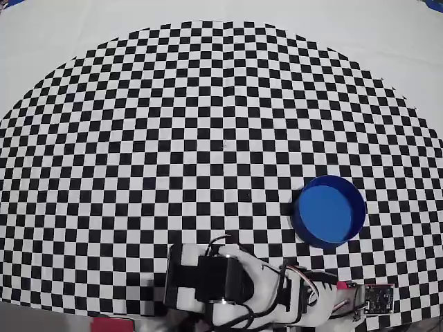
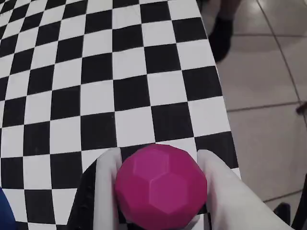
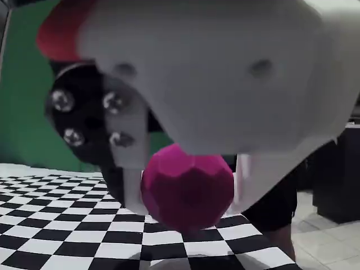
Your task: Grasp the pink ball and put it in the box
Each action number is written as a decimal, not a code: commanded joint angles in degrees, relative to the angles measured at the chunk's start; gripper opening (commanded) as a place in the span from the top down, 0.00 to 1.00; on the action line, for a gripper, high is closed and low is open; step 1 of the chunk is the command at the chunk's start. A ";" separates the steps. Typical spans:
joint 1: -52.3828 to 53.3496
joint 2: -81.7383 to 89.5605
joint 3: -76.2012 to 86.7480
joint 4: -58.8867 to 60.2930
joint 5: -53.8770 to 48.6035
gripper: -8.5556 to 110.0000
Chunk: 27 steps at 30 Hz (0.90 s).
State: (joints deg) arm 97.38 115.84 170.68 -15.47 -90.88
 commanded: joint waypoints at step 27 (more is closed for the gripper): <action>3.52 14.77 -2.37 -0.79 0.35 0.93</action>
State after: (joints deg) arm 100.02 128.23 170.68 -15.47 -90.88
